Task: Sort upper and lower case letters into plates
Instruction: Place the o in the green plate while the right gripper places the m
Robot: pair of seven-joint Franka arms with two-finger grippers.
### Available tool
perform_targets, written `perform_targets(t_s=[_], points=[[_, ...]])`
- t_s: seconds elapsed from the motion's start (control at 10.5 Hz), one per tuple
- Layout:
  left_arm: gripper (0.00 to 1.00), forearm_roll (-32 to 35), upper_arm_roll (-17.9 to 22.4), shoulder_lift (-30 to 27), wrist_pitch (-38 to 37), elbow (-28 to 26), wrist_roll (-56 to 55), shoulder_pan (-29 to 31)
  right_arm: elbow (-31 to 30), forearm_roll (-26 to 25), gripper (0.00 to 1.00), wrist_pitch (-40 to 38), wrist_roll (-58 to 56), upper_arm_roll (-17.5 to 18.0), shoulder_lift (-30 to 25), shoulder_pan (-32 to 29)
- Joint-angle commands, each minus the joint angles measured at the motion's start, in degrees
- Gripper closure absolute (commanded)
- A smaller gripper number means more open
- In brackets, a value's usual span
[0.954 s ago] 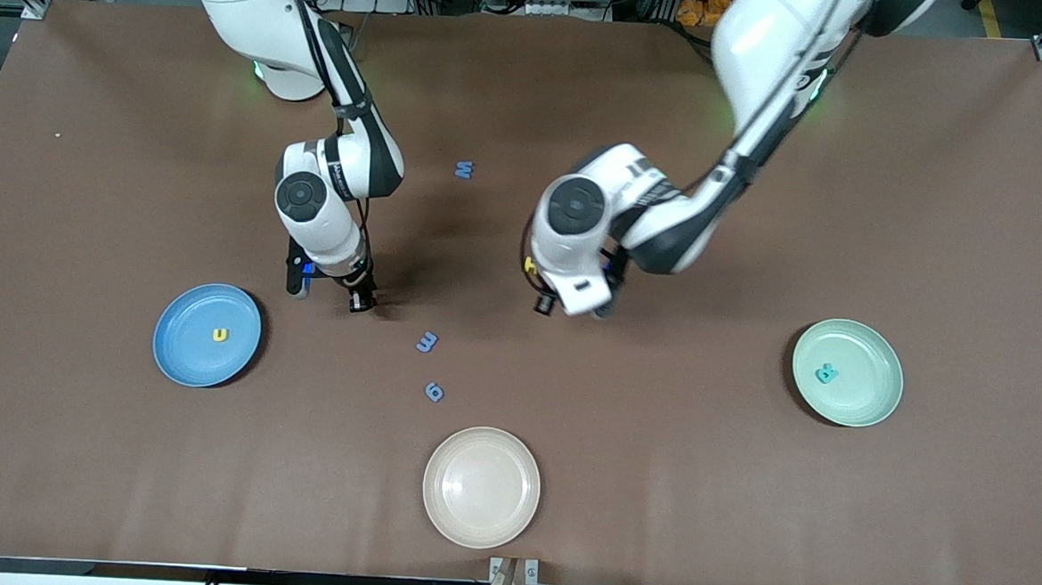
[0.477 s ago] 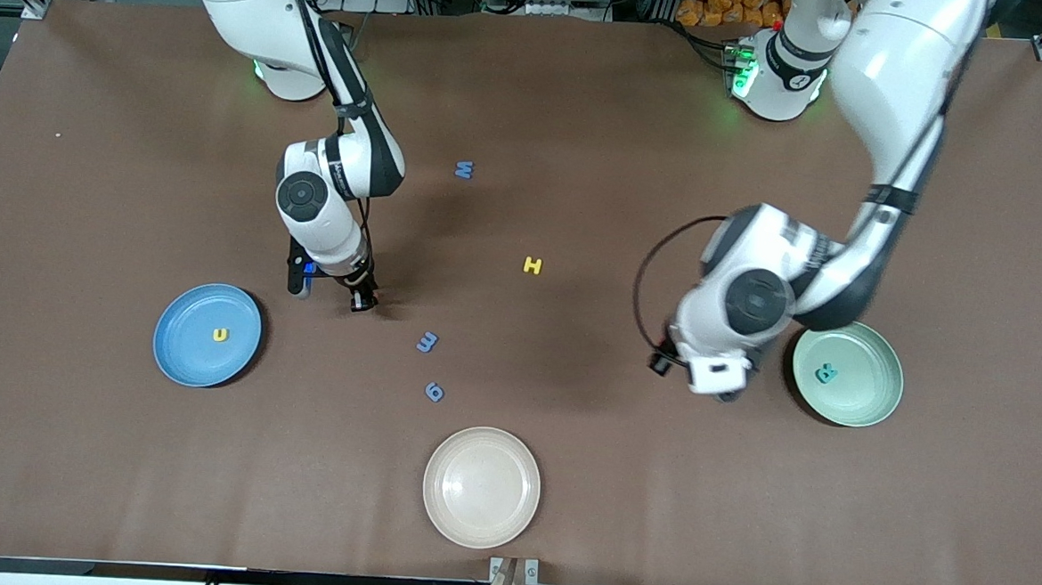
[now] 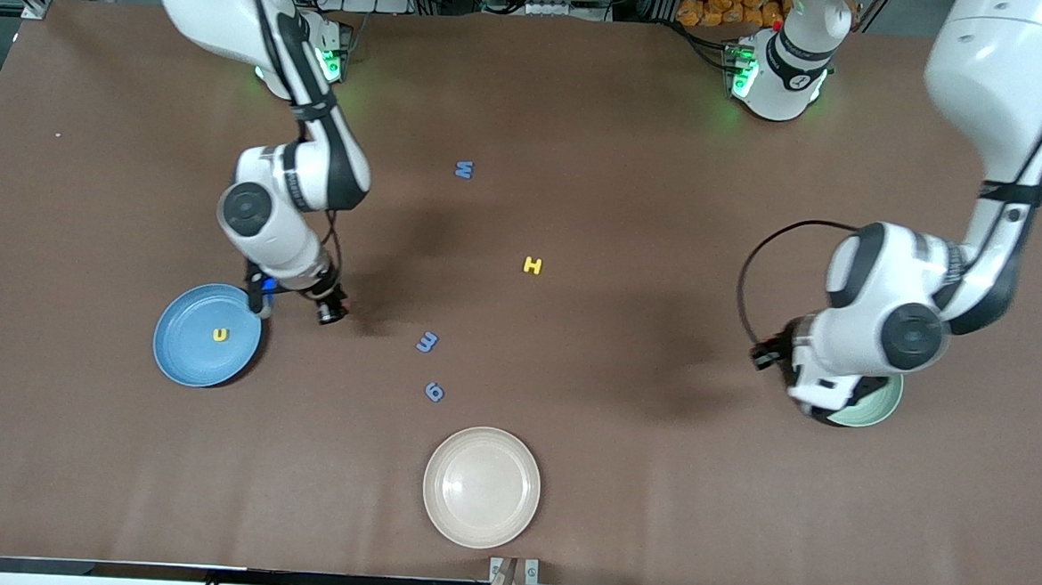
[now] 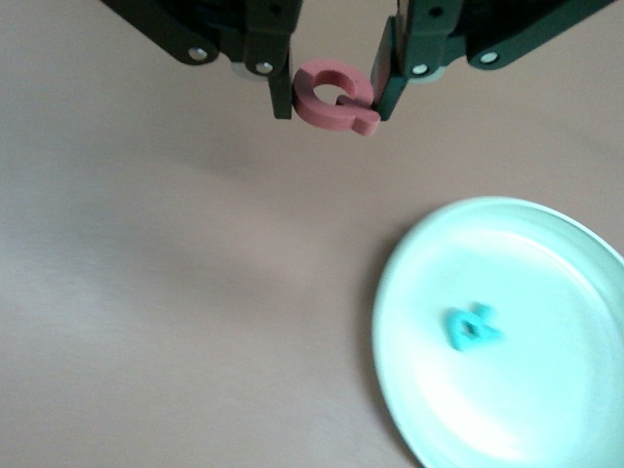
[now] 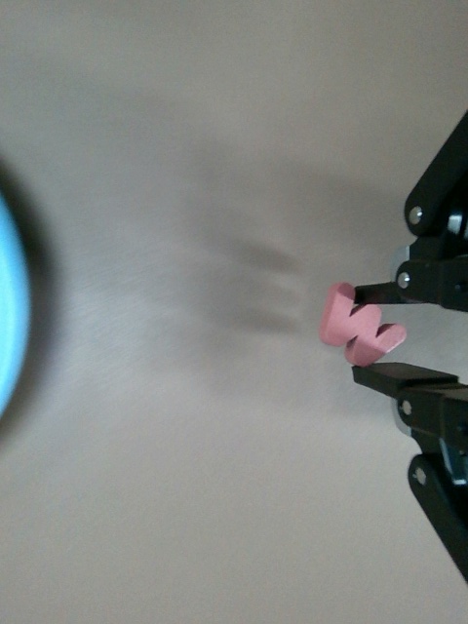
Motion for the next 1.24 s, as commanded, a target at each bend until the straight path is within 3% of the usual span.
perform_targets(t_s=[0.0, 0.29, 0.48, 0.57, 0.67, 0.76, 1.14], points=[[1.0, 1.6, -0.4, -3.1, 0.1, -4.4, 13.1, 5.5, 5.7, 0.8, 1.0, -8.1, -11.6, -4.2, -0.3, -2.8], [0.99, 3.4, 2.1, -0.7, 3.3, -5.0, 25.2, 9.8, 8.4, -0.6, 1.0, -9.2, -30.3, -4.3, 2.9, -12.3], [0.72, 3.9, 3.0, 1.1, 6.2, -4.8, 25.4, 9.3, 11.3, -2.7, 1.0, -9.3, -36.9, -4.3, 6.5, -17.5], [0.47, 4.7, 3.0, 1.6, 7.1, -4.7, 25.4, 9.2, 12.6, -2.8, 1.0, -9.2, -38.5, -4.3, 8.2, -18.6], [0.19, 6.2, 3.0, 1.8, 7.3, -4.7, 25.4, 9.2, 13.3, -2.9, 0.85, -9.2, -39.4, -4.3, 9.0, -19.9], [0.0, 6.3, 3.0, 1.5, 7.2, -4.7, 25.3, 9.2, 13.3, -2.9, 0.01, -9.2, -39.1, -4.3, 9.1, -20.1], [0.0, 5.8, 2.4, -1.4, 6.2, -4.6, 24.2, 2.9, 15.1, -2.8, 0.0, -11.7, -30.2, -4.1, 8.9, -12.9]])
